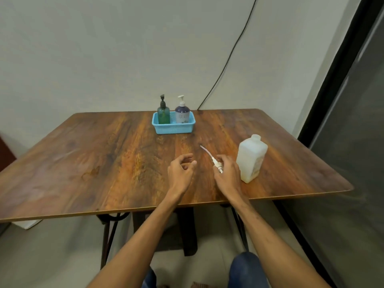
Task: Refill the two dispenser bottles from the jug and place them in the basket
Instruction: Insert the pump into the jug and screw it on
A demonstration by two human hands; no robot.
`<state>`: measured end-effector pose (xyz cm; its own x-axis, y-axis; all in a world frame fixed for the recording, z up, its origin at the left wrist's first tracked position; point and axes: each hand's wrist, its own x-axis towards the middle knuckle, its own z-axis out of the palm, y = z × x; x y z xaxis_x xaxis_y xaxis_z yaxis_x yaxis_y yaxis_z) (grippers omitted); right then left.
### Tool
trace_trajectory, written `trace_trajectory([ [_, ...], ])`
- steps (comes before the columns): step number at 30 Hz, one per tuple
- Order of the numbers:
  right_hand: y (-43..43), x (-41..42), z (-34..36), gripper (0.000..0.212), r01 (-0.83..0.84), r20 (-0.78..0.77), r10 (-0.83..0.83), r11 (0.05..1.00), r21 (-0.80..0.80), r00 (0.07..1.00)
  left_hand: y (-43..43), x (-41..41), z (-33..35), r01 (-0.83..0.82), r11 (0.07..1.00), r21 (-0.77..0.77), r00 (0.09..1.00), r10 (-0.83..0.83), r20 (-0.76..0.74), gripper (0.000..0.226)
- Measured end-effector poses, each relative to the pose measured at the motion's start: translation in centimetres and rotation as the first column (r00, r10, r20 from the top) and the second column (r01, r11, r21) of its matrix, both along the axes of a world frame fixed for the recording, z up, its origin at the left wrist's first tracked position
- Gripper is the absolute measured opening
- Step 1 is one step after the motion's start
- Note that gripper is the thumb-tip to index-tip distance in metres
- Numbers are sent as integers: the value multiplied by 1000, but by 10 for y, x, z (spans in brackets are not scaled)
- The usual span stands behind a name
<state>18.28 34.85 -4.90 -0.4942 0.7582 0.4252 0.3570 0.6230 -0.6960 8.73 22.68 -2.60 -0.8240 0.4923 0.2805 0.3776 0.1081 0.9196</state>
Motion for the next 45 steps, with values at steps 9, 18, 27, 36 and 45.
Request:
trace_trajectory([
  [9,10,-8,-26,48,124,195,-155,979,162,969,4,0,-15,-2,1000,-14,1000,2,-20,29],
  [18,11,-12,-17,38,130,143,-166,964,233,976,10,-7,-18,23,1000,-18,1000,-23,-12,30],
  [27,3,16,62,17,78,-221,-47,988,134,974,9,0,-5,25,1000,4,999,-24,-35,29],
  [36,32,82,163,22,-136,-383,64,977,-163,921,34,25,13,156,988,-5,985,-156,-72,30],
  [45,53,108,215,12,-6,-331,-13,998,-59,943,79,51,23,244,969,-38,967,-246,-69,67],
])
